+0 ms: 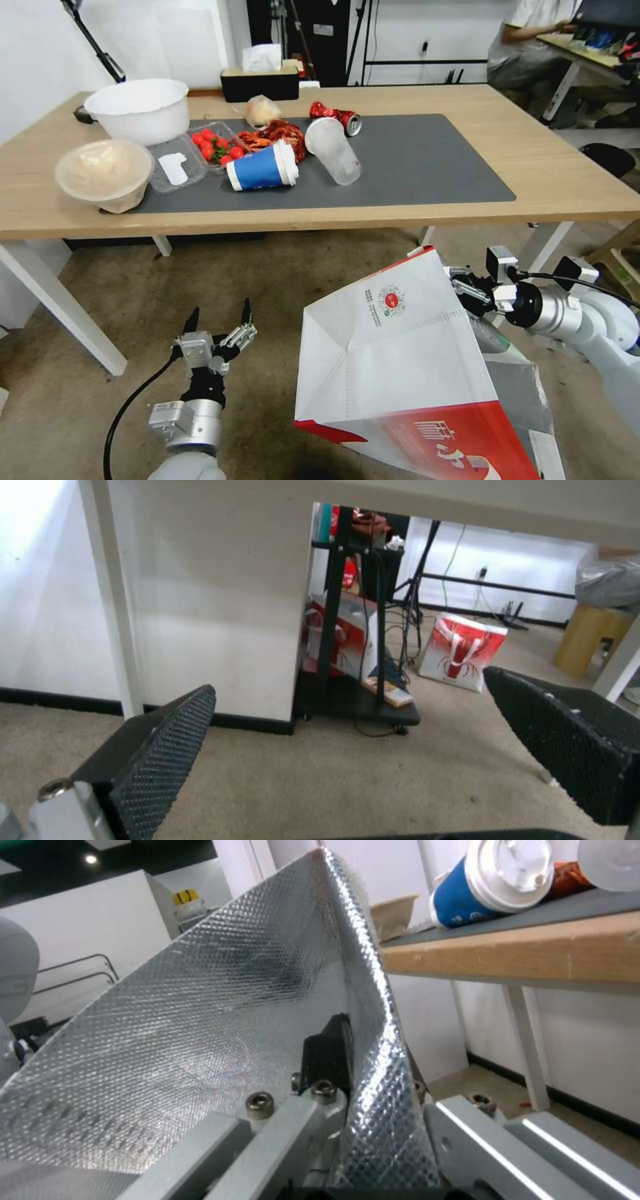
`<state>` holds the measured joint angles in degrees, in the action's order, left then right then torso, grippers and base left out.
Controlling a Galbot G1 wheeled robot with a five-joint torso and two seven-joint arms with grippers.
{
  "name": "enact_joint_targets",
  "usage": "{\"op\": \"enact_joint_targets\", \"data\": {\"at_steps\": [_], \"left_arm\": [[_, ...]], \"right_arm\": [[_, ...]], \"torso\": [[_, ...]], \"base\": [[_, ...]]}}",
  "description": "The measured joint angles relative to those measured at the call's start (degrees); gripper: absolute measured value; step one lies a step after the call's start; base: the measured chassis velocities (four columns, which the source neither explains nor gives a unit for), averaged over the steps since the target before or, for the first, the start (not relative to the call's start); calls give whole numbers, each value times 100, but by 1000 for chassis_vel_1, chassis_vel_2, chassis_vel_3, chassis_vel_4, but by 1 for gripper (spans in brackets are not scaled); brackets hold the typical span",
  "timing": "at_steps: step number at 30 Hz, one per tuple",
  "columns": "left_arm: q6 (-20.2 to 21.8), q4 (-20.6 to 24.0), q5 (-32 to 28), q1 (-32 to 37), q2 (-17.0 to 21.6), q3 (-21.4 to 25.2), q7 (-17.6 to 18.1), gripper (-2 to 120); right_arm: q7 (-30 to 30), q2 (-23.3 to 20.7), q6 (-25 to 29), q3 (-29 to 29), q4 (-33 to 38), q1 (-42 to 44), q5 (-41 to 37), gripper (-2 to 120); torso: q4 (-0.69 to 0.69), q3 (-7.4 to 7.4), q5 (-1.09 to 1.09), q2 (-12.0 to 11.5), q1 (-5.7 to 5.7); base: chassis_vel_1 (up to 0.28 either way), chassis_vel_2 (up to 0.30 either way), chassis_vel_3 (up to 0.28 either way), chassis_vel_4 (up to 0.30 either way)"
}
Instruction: Pick up the food delivery bag from the floor and place it on the table.
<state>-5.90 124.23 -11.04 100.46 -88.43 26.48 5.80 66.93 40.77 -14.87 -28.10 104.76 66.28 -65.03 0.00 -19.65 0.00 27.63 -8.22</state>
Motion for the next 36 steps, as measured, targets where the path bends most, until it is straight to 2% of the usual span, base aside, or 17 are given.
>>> {"op": "enact_joint_targets", "data": {"at_steps": [36], "left_arm": [[22,50,43,29,0,-18,4,100]], "right_arm": [[-22,-64,5,-51,65,53,-19,0]], "torso": [[0,-544,0,875,-329]], "base": [[0,0,0,0]]}}
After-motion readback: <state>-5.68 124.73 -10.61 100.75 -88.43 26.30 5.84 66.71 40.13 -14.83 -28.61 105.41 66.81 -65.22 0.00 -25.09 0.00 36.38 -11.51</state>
